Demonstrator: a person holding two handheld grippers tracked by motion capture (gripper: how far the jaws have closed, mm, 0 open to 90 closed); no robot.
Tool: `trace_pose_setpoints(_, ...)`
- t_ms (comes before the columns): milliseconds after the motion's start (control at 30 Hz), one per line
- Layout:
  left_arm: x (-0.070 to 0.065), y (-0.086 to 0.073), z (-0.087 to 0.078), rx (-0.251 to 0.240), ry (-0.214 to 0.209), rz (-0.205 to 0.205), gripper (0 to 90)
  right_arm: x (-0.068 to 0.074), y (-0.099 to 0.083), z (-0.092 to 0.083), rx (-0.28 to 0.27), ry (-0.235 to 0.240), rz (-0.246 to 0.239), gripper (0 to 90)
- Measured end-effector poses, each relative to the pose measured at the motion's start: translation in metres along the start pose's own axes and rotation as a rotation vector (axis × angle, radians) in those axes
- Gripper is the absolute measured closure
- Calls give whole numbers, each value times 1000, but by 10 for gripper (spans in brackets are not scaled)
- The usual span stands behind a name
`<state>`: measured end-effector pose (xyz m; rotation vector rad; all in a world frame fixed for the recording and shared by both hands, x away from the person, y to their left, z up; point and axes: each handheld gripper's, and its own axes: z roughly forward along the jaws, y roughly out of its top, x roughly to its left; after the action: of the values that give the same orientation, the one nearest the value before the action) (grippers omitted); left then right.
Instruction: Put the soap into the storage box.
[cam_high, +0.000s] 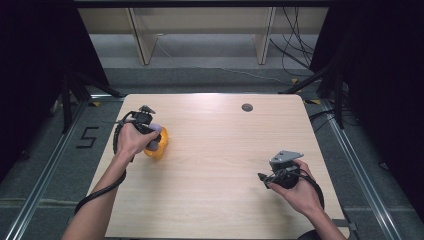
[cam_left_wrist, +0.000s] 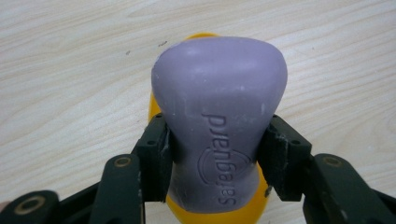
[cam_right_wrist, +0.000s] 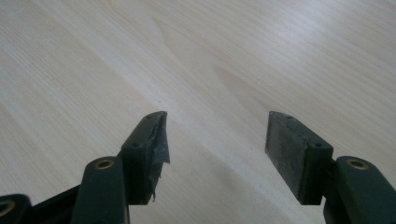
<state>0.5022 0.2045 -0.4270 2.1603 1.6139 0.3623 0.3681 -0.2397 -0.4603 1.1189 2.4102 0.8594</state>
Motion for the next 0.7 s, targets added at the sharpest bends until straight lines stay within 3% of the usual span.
trace_pose_setpoints(200,0,0,2,14,2,-3,486,0,0,0,0,-2,-1,393)
trace_pose_setpoints(233,2,1,3,7,4,27,486,0,0,0,-1,-2,-2,393)
trace_pose_setpoints(267,0,0,5,5,0,4,486,0,0,0,-1,-2,-3,393)
trace_pose_setpoints(333,0,1,4,16,3,8,486,0,0,0,-1,-2,-3,393)
trace_pose_setpoints(367,1,1,6,9,2,35,486,0,0,0,0,-2,-3,393)
trace_pose_setpoints(467,-1,0,7,18,3,9,486,0,0,0,0,-3,-3,393)
trace_pose_setpoints(600,1,0,11,16,2,19,486,0,0,0,0,-3,-3,393)
trace_pose_setpoints(700,1,0,14,7,-6,2,486,0,0,0,1,-3,-4,393)
